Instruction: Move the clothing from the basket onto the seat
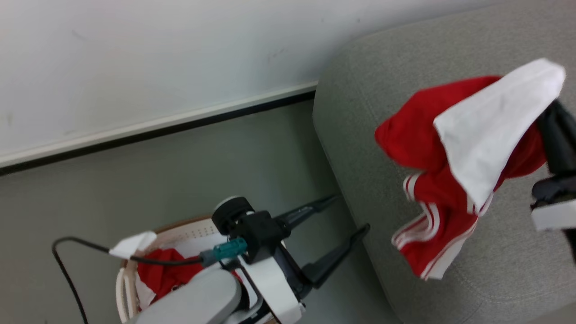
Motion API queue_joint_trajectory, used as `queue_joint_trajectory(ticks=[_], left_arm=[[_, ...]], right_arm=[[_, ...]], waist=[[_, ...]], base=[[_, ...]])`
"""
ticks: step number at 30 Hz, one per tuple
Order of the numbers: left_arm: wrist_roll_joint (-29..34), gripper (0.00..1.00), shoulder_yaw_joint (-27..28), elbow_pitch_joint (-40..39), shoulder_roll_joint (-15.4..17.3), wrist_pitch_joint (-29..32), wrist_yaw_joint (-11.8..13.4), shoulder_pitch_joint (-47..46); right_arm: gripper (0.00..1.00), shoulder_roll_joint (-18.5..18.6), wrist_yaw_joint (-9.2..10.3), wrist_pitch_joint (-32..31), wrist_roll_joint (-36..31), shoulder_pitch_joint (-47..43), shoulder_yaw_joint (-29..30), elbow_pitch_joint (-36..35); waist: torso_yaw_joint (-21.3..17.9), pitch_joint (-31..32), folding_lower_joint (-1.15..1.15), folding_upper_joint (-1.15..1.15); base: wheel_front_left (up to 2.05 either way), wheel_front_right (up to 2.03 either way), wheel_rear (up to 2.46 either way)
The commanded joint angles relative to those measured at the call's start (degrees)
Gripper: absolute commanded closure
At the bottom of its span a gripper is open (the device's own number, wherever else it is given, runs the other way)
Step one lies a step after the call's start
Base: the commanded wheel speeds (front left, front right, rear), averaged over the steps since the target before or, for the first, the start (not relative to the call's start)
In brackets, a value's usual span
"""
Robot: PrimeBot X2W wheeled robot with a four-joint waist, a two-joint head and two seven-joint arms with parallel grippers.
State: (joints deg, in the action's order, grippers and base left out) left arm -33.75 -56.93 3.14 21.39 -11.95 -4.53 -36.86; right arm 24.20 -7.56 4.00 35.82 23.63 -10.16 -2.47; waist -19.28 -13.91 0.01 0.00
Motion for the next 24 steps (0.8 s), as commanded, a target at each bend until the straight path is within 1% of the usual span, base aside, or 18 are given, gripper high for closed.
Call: queue_joint_trajectory(ticks=[1, 3, 7, 13, 16, 19, 21, 24], left_arm=[[0.4, 0.00, 0.6, -0.2, 0.9, 0.2, -0.1, -1.5], [0.9, 0.00, 1.2, 0.0, 1.4, 0.6, -0.2, -3.1], [1.5, 0.00, 2.5, -0.4, 1.9, 0.7, 0.4, -5.7], [2.4, 0.00, 2.9, -0.9, 2.4, 0.9, 0.3, -7.7], [2.9, 0.00, 2.8, -1.1, 2.5, 0.9, 0.3, -8.6], [3.3, 0.00, 2.8, -1.4, 2.5, 1.1, 0.2, -9.4], [3.4, 0.00, 2.9, -1.6, 2.5, 1.3, 0.3, -10.2], [3.5, 0.00, 3.2, -1.9, 2.6, 1.7, 0.7, -10.8]], right_arm=[[1.00, -0.1, 0.14, -0.3, -0.6, 3.2, 1.4, 0.8], [1.00, -1.1, 0.14, -0.9, -1.1, 8.1, 3.5, 3.4], [1.00, -0.6, 0.13, -2.9, -3.0, 18.1, 8.7, 9.1], [1.00, 2.5, 0.13, -5.9, -8.0, 33.0, 14.6, 19.0], [1.00, 3.5, 0.13, -6.9, -11.0, 38.5, 17.5, 24.2], [1.00, 3.8, 0.13, -7.2, -13.8, 41.1, 19.5, 29.5], [1.00, 3.3, 0.13, -6.7, -15.0, 41.8, 20.8, 32.9], [1.00, 1.9, 0.14, -6.3, -17.8, 39.7, 22.8, 38.6]], waist=[[2.1, -4.7, -0.01, 0.00], [2.8, -6.8, -0.01, 0.00], [4.6, -10.8, -0.01, 0.00], [6.9, -15.2, -0.01, 0.00], [8.0, -16.8, -0.01, 0.00], [8.8, -18.1, -0.01, 0.00], [9.2, -19.0, -0.01, 0.00], [9.5, -20.2, -0.01, 0.00]], base=[[0.00, 0.00, 0.00], [0.00, 0.00, 0.00], [0.00, 0.00, 0.00], [0.00, 0.00, 0.00], [0.00, 0.00, 0.00], [0.00, 0.00, 0.00], [0.00, 0.00, 0.00], [0.00, 0.00, 0.00]])
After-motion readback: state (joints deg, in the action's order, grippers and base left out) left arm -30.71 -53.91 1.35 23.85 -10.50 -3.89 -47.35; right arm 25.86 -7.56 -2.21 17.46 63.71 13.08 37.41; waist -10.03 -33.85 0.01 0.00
